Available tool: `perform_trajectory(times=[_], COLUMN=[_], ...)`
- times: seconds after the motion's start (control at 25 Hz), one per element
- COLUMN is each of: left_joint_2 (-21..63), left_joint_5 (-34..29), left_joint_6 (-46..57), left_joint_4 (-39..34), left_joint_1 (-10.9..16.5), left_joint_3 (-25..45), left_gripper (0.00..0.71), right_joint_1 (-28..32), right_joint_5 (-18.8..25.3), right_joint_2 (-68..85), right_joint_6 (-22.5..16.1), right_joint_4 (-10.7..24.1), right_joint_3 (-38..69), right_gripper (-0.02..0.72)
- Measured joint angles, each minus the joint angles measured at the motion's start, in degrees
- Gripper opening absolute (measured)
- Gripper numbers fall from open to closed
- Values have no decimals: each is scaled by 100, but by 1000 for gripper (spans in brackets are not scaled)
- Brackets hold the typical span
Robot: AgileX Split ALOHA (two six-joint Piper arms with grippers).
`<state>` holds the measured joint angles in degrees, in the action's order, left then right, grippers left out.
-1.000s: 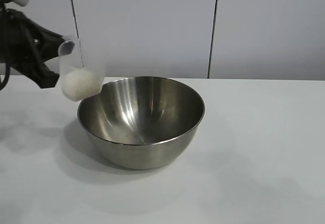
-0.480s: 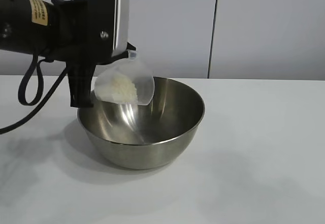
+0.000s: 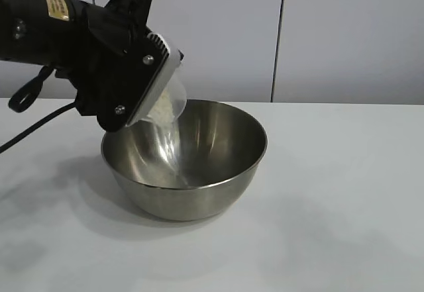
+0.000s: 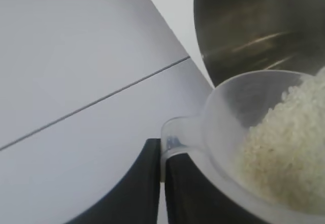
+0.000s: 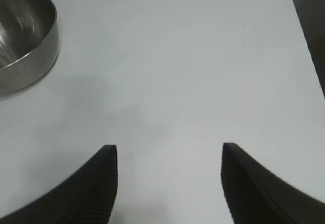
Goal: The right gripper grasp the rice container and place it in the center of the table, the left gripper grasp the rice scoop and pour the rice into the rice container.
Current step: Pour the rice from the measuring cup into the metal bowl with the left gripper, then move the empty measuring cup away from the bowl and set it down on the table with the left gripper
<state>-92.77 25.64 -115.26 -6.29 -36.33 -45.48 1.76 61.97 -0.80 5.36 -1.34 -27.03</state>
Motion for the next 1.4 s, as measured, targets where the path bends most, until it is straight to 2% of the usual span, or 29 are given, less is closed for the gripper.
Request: perform_trajectory(times=[0.32, 0.44, 0.76, 0.84, 0.96, 1.16, 1.28, 1.4], left_joint_2=[0, 0, 0, 0, 0, 0, 0, 0], left_joint_5=[758, 866, 866, 866, 860, 860, 860, 855], left_joint_6=[-1256, -1634, -1745, -1510, -213, 3355, 5174, 7034], left_joint_4=[225, 225, 232, 255, 432, 816, 863, 871], left_joint_1=[0, 0, 0, 0, 0, 0, 91, 307], left_joint_3=[0, 0, 0, 0, 0, 0, 0, 0], left_gripper=[11, 11, 11, 11, 11, 11, 11, 11], right_joint_1=[0, 0, 0, 0, 0, 0, 0, 0], right_joint_5=[-1, -1, -1, -1, -1, -1, -1, -1], right_joint_2=[0, 0, 0, 0, 0, 0, 0, 0], right_joint_6=[0, -2, -2, -2, -7, -7, -7, -7], right_joint_4=[0, 0, 0, 0, 0, 0, 0, 0], right_joint_3=[0, 0, 0, 0, 0, 0, 0, 0], right_gripper=[409, 409, 409, 409, 409, 409, 409, 409])
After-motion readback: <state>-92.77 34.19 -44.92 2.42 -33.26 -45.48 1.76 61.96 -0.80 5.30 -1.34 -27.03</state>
